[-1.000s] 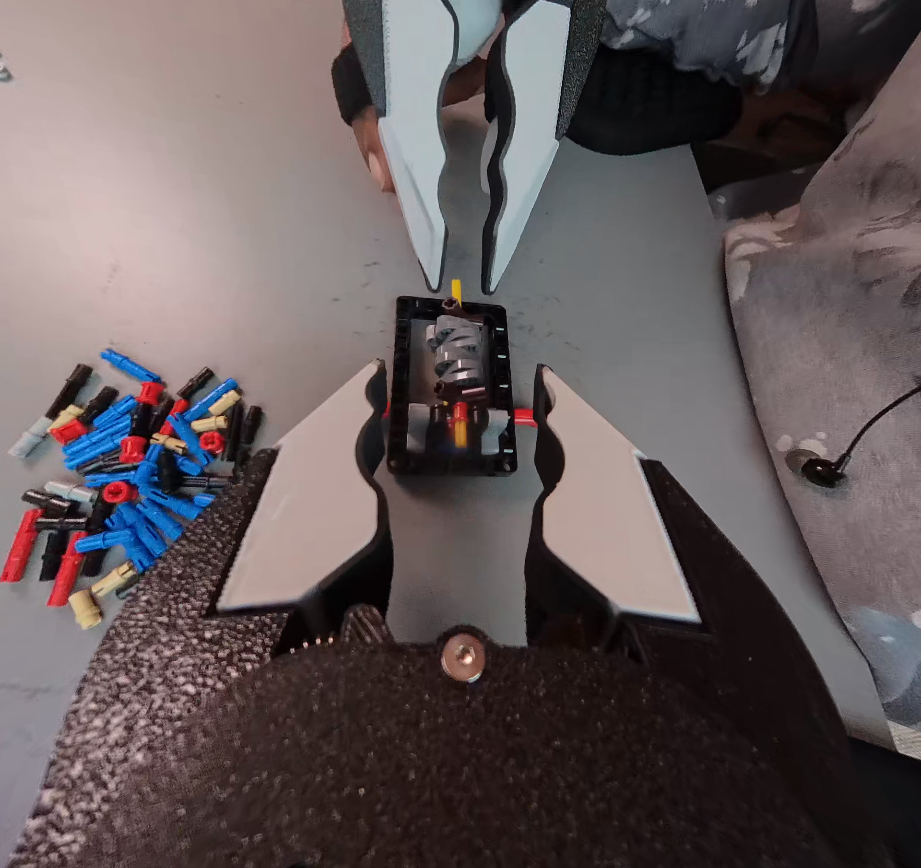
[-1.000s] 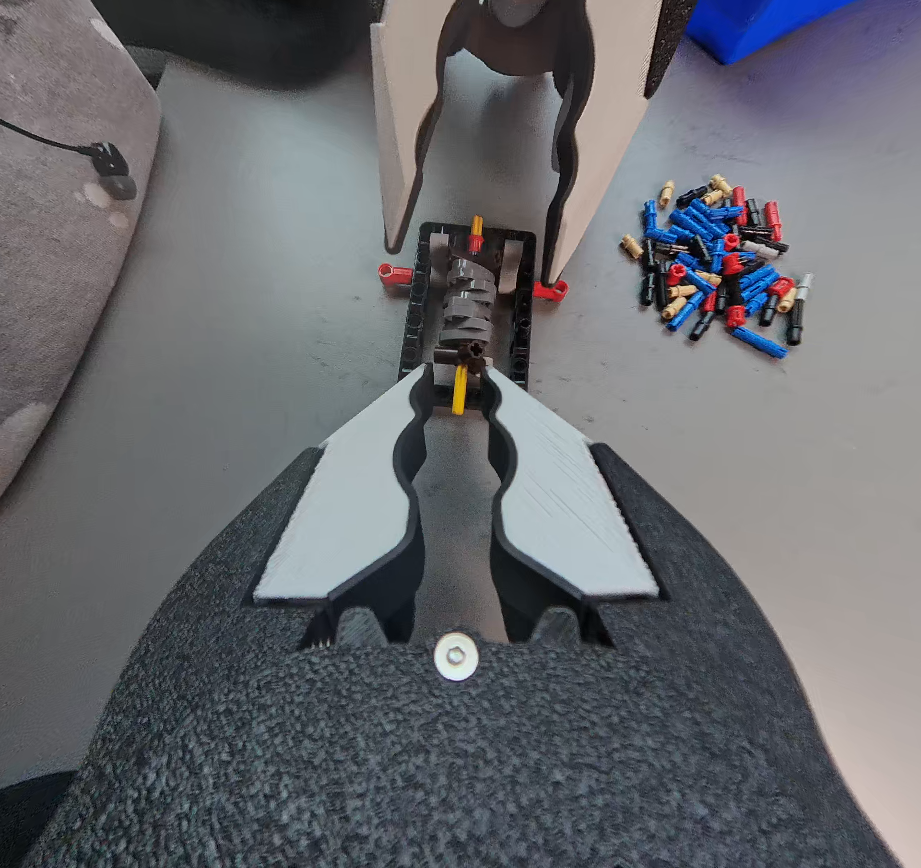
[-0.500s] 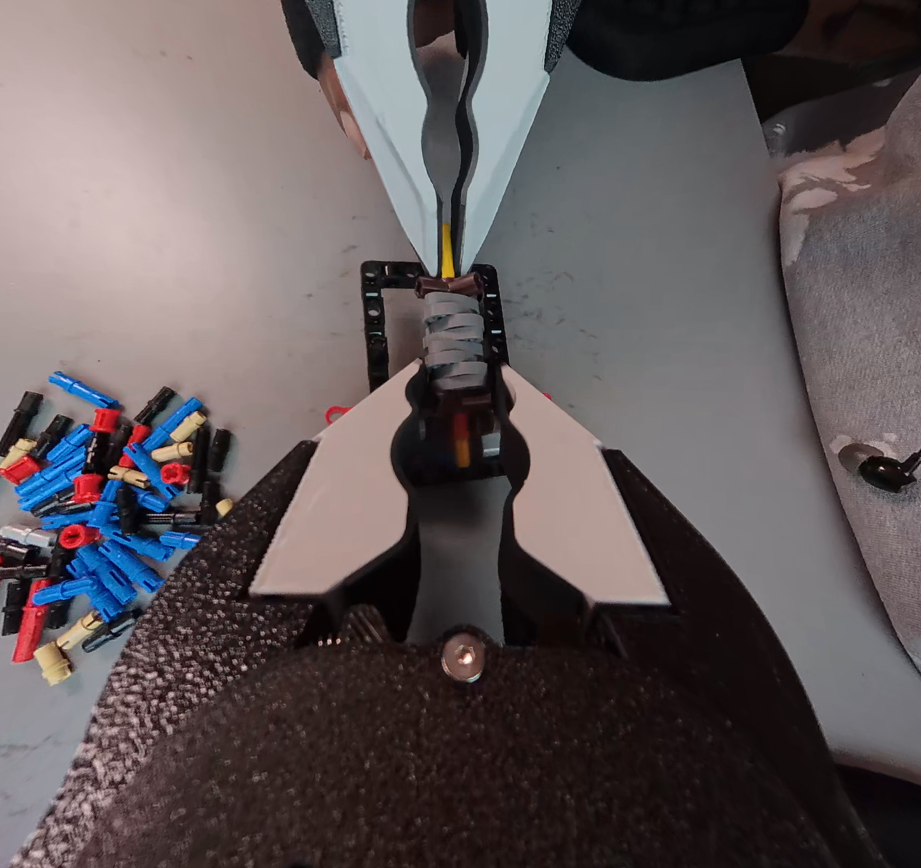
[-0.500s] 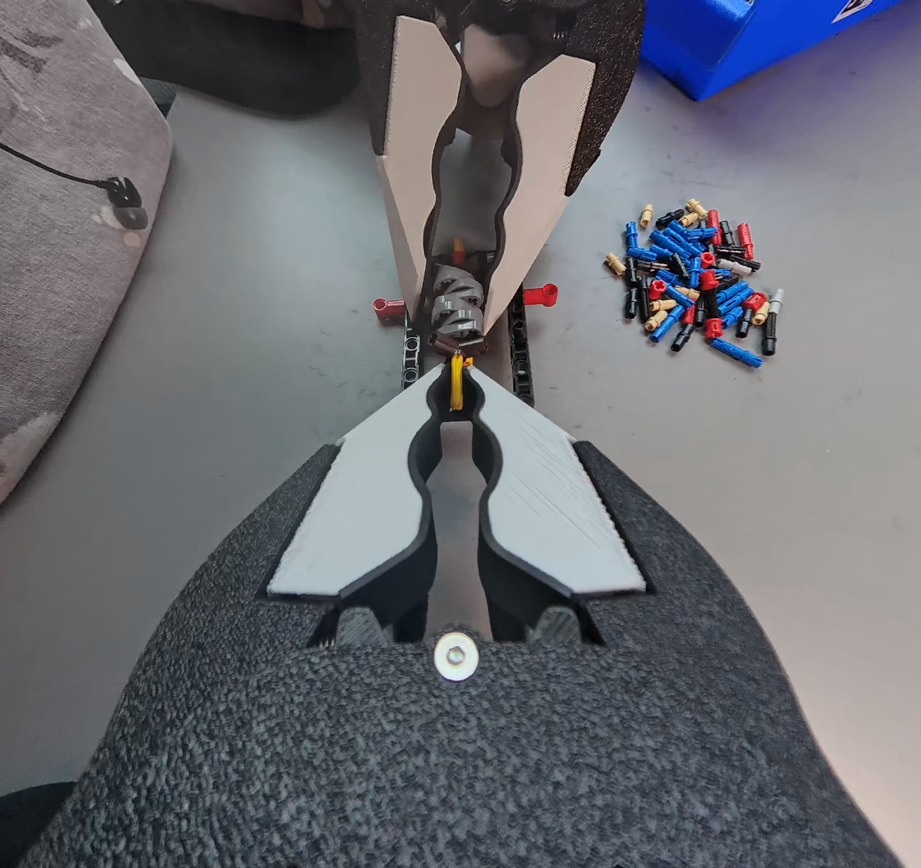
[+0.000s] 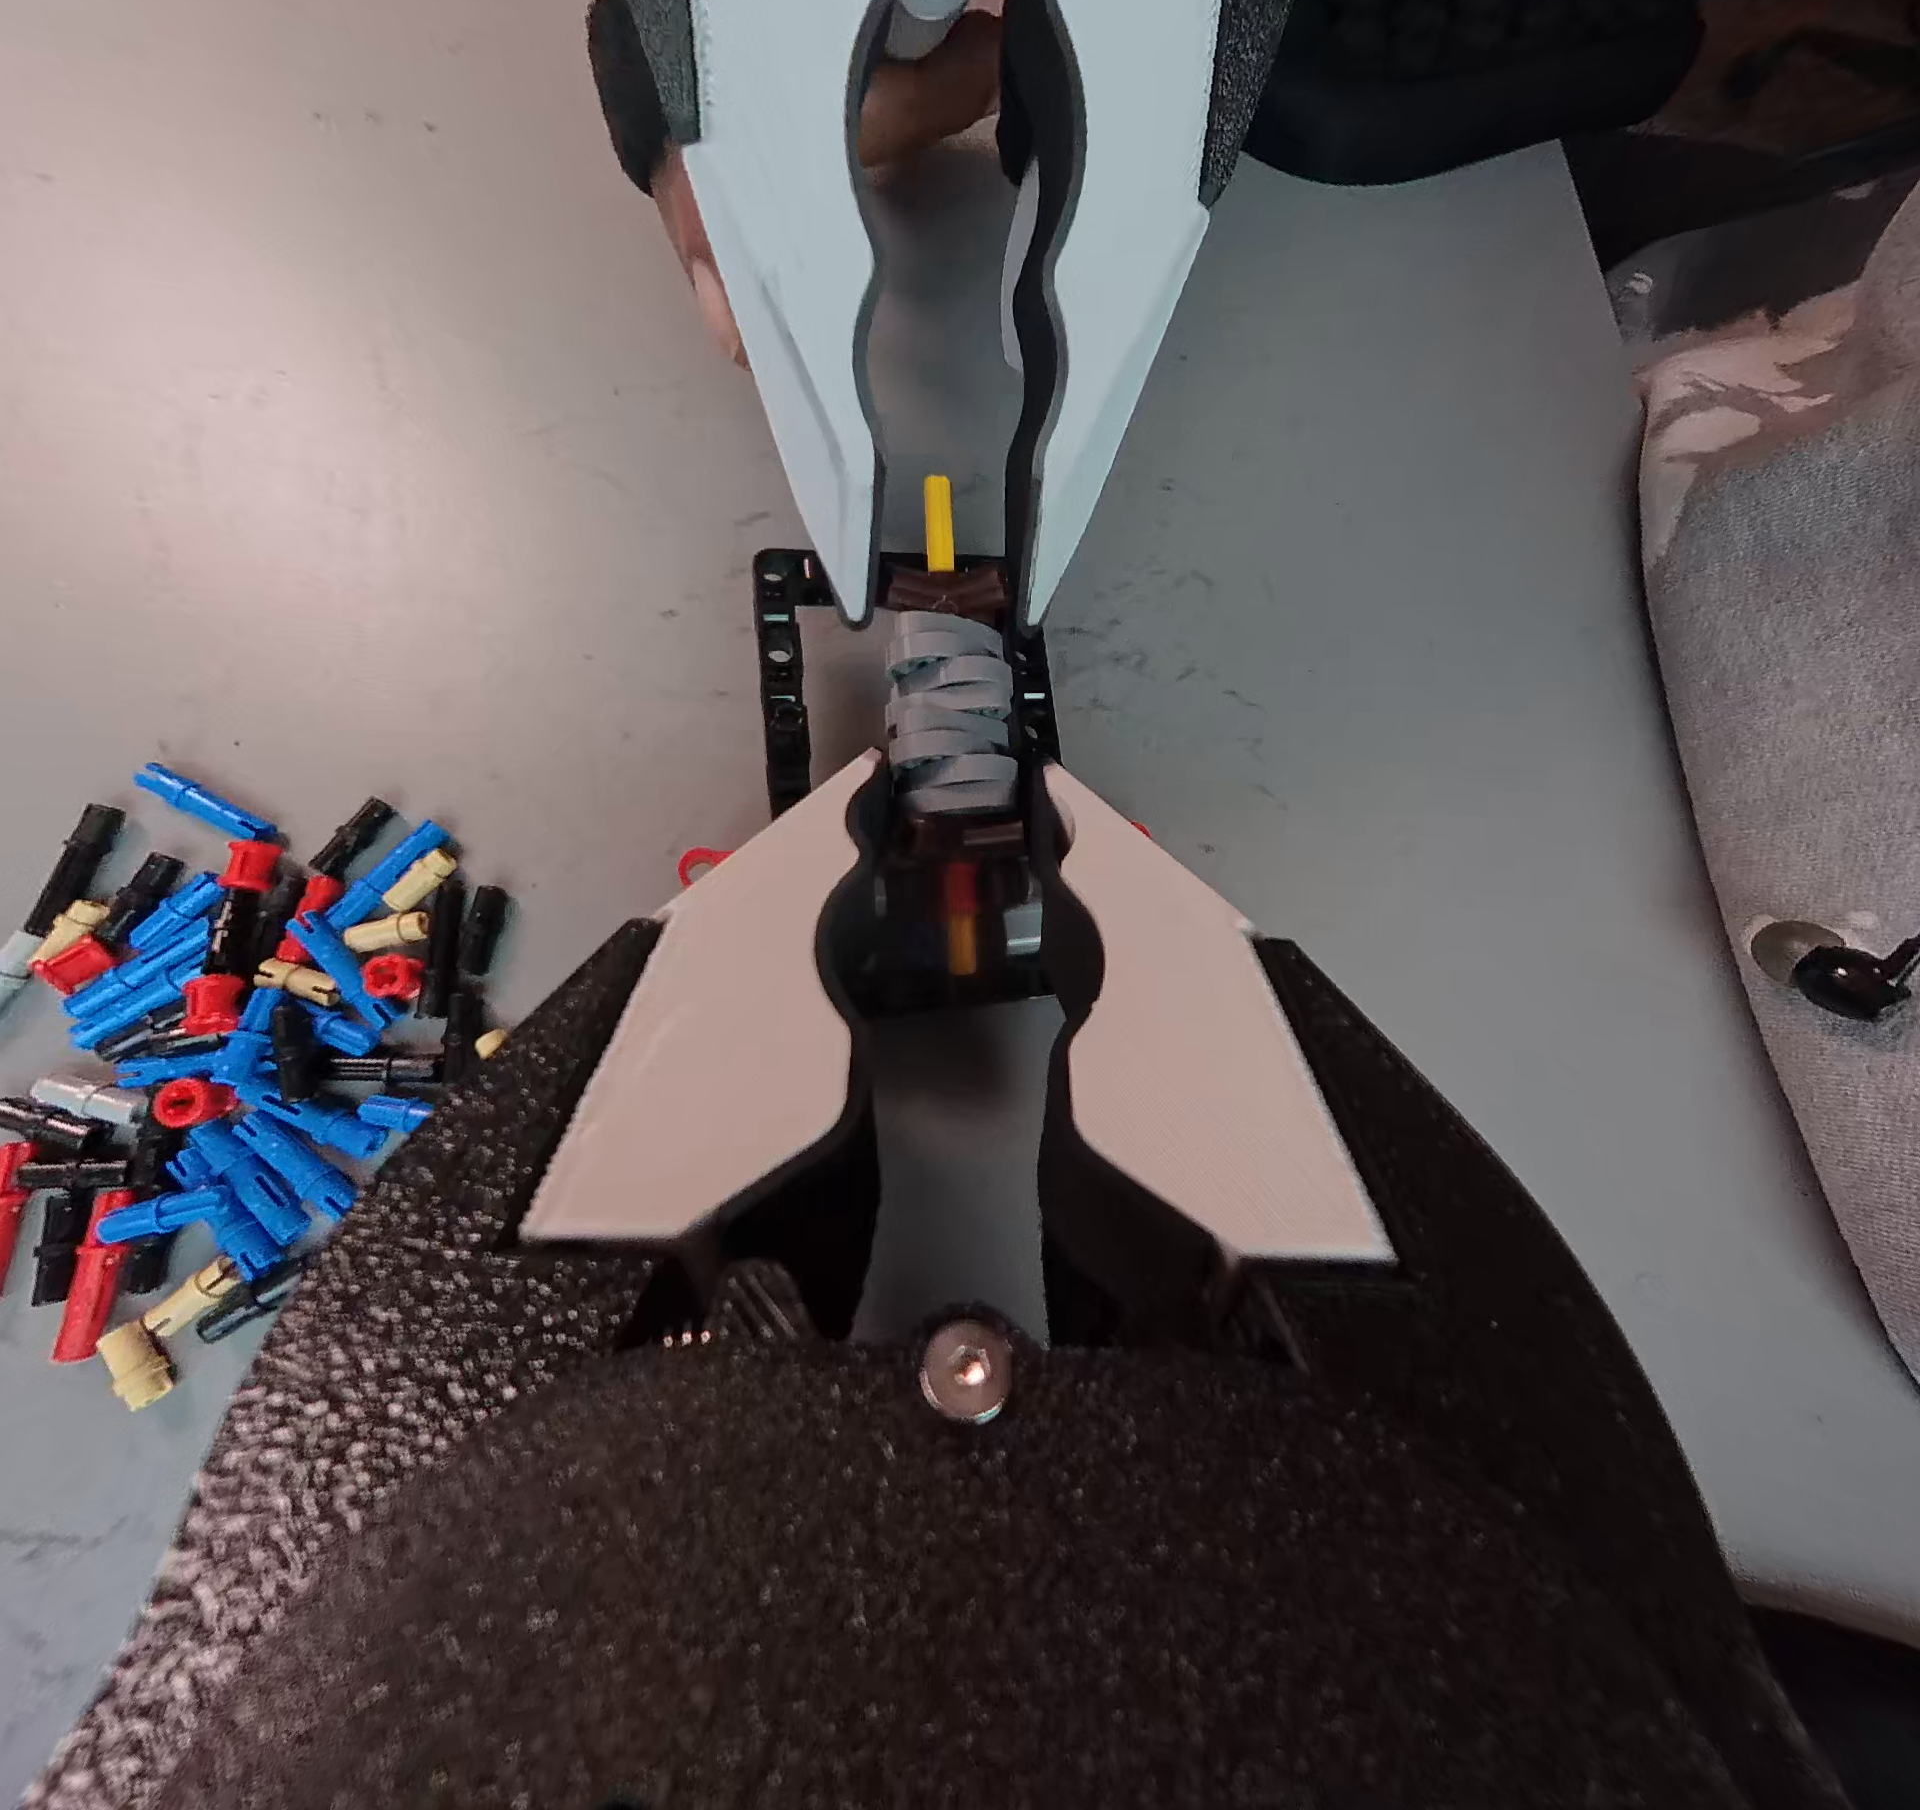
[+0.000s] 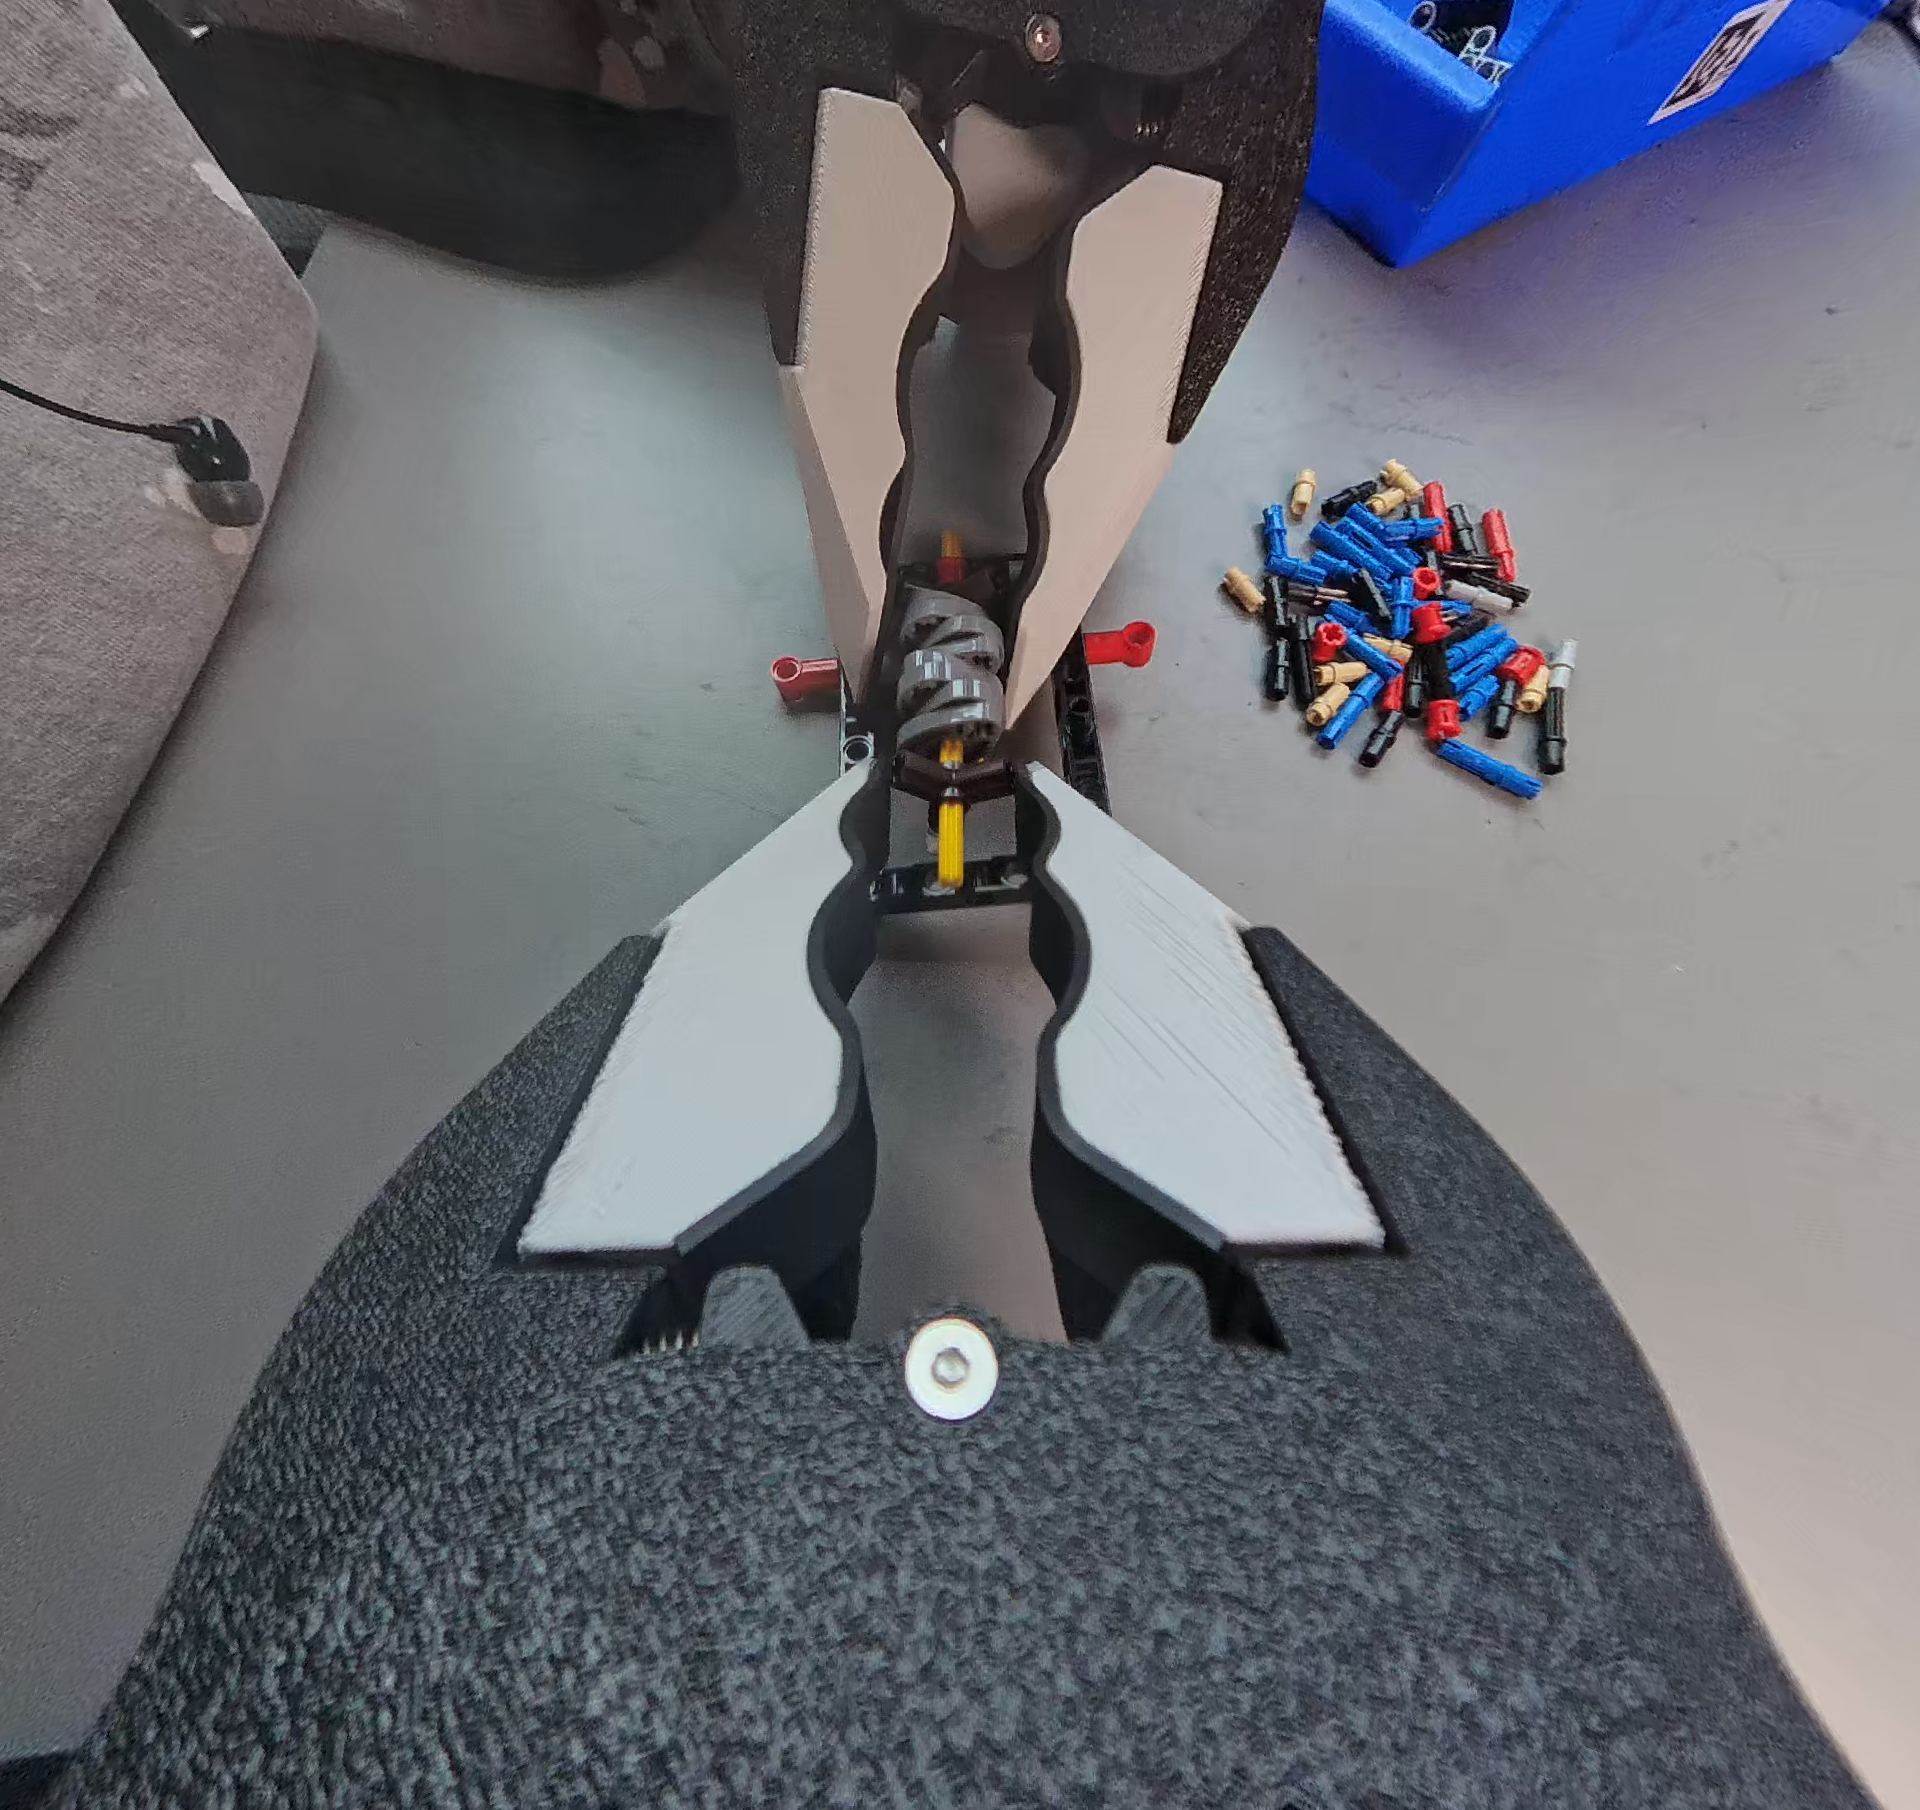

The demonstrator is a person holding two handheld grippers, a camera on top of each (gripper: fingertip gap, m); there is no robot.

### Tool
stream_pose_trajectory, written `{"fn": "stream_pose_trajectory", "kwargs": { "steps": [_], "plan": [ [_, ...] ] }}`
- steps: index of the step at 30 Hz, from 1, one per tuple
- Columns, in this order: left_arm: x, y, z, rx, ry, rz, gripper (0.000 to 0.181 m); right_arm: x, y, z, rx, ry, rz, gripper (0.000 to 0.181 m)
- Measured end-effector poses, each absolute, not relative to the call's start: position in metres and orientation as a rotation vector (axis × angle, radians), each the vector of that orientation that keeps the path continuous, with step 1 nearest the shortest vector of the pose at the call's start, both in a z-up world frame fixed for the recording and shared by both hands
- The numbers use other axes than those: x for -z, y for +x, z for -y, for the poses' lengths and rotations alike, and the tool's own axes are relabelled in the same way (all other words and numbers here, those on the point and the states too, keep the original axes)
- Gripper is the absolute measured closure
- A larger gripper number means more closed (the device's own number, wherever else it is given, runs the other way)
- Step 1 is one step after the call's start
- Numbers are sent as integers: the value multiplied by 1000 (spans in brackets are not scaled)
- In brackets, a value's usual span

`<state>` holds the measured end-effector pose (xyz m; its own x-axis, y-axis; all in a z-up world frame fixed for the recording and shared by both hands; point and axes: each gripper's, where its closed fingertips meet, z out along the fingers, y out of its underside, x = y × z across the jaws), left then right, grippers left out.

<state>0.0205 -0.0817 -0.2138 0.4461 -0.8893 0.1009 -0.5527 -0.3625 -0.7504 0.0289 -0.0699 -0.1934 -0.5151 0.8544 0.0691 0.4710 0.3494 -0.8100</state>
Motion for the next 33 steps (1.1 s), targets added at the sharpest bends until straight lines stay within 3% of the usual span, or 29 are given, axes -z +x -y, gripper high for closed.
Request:
{"fn": "stream_pose_trajectory", "kwargs": {
  "steps": [1,11,17,23,33],
  "plan": [
    [213,19,81,672,-2051,-1193,157,192,31,66,-1044,-1161,2120,158],
    [204,26,85,776,-2067,-1148,157,179,36,69,-1254,-1223,2074,158],
    [205,27,79,770,-2099,-1082,157,178,34,61,-1604,-1645,1903,158],
    [207,17,65,576,-2080,-1085,157,179,26,50,-1938,-2044,1550,158],
    [202,-11,49,259,-2022,-1120,157,170,38,17,-1907,-2007,1457,158]
  ]
}}
